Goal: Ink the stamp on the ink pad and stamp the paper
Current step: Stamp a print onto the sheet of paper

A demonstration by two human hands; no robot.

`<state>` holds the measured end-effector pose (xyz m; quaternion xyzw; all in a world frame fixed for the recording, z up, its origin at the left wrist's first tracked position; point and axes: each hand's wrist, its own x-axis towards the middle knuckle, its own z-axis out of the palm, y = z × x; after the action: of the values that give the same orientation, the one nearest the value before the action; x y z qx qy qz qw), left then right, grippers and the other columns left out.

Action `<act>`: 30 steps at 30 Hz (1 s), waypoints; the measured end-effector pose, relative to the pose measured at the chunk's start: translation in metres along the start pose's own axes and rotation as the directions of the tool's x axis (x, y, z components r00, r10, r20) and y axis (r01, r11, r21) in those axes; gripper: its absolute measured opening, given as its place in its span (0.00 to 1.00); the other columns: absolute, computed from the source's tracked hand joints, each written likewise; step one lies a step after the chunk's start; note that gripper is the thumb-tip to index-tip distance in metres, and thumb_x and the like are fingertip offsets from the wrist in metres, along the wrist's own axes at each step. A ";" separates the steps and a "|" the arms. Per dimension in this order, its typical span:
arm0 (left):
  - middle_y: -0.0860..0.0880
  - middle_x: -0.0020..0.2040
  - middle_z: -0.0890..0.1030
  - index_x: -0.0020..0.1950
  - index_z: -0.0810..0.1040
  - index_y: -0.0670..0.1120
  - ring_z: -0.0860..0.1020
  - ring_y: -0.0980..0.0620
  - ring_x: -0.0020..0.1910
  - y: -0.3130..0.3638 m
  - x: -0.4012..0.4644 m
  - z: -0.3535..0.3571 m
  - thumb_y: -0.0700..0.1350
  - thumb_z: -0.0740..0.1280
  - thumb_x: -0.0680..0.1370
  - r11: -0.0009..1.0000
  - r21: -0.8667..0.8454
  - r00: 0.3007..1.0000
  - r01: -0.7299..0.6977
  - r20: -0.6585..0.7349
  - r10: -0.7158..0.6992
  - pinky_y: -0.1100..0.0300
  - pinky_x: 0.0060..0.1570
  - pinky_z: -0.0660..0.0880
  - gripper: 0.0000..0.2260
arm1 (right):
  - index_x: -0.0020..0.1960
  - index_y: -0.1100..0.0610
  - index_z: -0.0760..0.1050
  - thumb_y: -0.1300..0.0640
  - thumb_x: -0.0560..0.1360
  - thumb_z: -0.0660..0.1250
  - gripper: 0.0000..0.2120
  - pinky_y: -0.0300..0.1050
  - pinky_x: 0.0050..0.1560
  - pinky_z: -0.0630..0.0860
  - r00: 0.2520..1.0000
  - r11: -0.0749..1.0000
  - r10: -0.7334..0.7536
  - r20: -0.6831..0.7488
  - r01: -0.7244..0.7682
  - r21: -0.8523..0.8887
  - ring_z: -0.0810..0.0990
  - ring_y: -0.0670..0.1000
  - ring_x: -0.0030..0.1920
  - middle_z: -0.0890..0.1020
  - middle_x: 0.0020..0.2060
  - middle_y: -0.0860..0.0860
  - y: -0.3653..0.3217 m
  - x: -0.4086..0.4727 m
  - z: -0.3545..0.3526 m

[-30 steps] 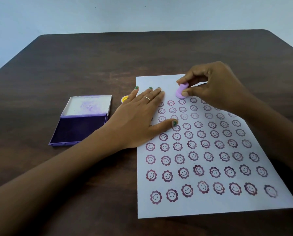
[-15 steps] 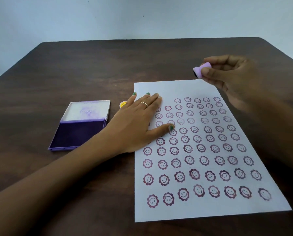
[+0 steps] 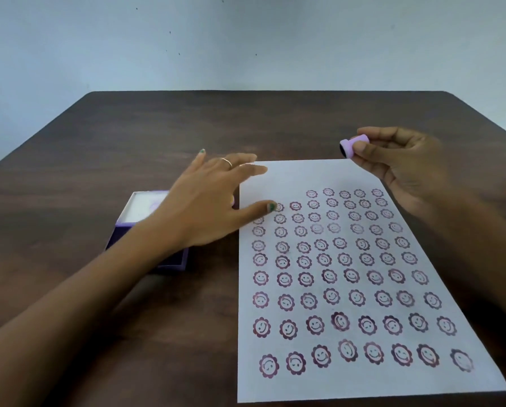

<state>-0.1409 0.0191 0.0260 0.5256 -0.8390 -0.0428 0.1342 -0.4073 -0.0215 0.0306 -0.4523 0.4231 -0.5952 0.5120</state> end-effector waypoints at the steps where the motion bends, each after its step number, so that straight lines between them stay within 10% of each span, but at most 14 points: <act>1: 0.55 0.75 0.63 0.72 0.64 0.58 0.63 0.52 0.72 -0.005 0.001 -0.004 0.72 0.53 0.70 1.000 0.000 1.000 0.009 0.011 -0.009 0.45 0.74 0.48 0.34 | 0.50 0.64 0.77 0.64 0.61 0.72 0.17 0.40 0.46 0.80 1.000 1.000 0.000 0.000 0.000 0.000 0.85 0.54 0.46 0.87 0.36 0.53 0.000 0.000 0.000; 25: 0.60 0.44 0.80 0.47 0.78 0.59 0.76 0.59 0.46 -0.044 0.002 -0.016 0.57 0.67 0.73 0.997 -0.066 0.999 -0.027 -0.024 0.025 0.61 0.42 0.71 0.06 | 0.48 0.60 0.79 0.63 0.61 0.73 0.15 0.38 0.44 0.80 1.000 1.000 0.000 0.025 0.001 -0.024 0.85 0.53 0.45 0.87 0.38 0.52 0.005 -0.001 0.001; 30: 0.57 0.46 0.83 0.50 0.80 0.53 0.79 0.56 0.44 -0.022 0.003 -0.011 0.54 0.70 0.73 0.924 -0.381 0.986 -0.029 -0.162 -0.036 0.53 0.47 0.77 0.08 | 0.48 0.61 0.79 0.62 0.61 0.73 0.16 0.39 0.44 0.80 0.997 0.999 -0.004 0.078 0.006 -0.033 0.85 0.53 0.46 0.87 0.39 0.53 0.007 -0.007 0.011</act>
<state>-0.1200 0.0073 0.0325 0.4927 -0.7993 -0.1618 0.3036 -0.3948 -0.0159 0.0251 -0.4848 0.4115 -0.5711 0.5190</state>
